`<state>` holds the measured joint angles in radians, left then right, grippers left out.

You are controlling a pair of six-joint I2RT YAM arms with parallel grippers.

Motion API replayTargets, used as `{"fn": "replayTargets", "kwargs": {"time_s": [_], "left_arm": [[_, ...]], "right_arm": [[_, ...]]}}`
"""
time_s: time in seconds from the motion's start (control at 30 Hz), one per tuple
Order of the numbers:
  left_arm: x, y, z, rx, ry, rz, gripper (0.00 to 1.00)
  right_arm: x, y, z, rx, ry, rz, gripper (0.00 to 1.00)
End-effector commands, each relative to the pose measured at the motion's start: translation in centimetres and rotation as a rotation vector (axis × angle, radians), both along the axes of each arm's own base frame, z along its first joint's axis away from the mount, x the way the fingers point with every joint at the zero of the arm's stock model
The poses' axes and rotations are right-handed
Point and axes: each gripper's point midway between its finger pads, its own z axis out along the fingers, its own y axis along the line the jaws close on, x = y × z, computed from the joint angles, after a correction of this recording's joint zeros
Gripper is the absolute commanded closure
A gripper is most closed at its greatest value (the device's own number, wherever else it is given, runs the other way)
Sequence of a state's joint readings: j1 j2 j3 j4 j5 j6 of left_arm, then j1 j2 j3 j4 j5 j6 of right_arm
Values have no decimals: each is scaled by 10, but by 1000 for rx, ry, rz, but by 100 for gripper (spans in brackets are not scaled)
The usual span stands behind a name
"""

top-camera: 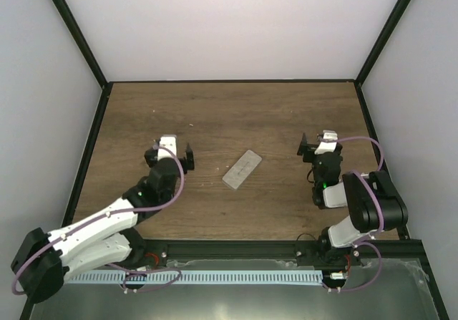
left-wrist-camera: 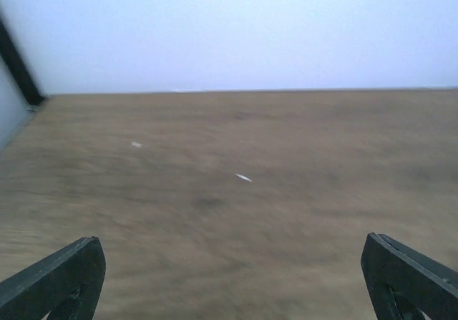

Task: Organize the sunglasses
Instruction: Reset both arms

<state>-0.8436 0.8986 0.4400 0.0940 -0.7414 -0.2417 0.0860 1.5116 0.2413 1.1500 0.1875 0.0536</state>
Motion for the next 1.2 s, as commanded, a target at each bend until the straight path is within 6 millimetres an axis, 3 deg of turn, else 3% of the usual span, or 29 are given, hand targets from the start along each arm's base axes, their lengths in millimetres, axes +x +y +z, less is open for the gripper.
{"fn": "replayTargets", "kwargs": {"time_s": [0.0, 0.17, 0.3, 0.4, 0.53, 0.67, 0.97, 1.17], "left_arm": [[35, 41, 13, 57, -27, 197, 0], [48, 88, -13, 193, -70, 423, 0], [49, 96, -3, 135, -134, 349, 0], [46, 128, -2, 28, -155, 369, 0], [36, 149, 4, -55, -252, 347, 0], [48, 161, -3, -24, -237, 397, 0], [93, 192, -46, -26, -112, 471, 1], [84, 196, -44, -57, -225, 410, 4]], "right_arm": [[-11, 3, 25, -6, -136, 30, 1], [-17, -1, 22, -4, -133, -6, 0], [-6, 0, 18, -6, -103, -7, 0], [-7, 0, 19, -5, -108, -10, 0], [-17, -4, 23, 10, -139, -23, 0], [-18, -6, 24, 16, -143, -25, 0], [-18, -10, 23, 37, -143, -25, 0], [-18, -11, 23, 41, -140, -26, 0]]}}
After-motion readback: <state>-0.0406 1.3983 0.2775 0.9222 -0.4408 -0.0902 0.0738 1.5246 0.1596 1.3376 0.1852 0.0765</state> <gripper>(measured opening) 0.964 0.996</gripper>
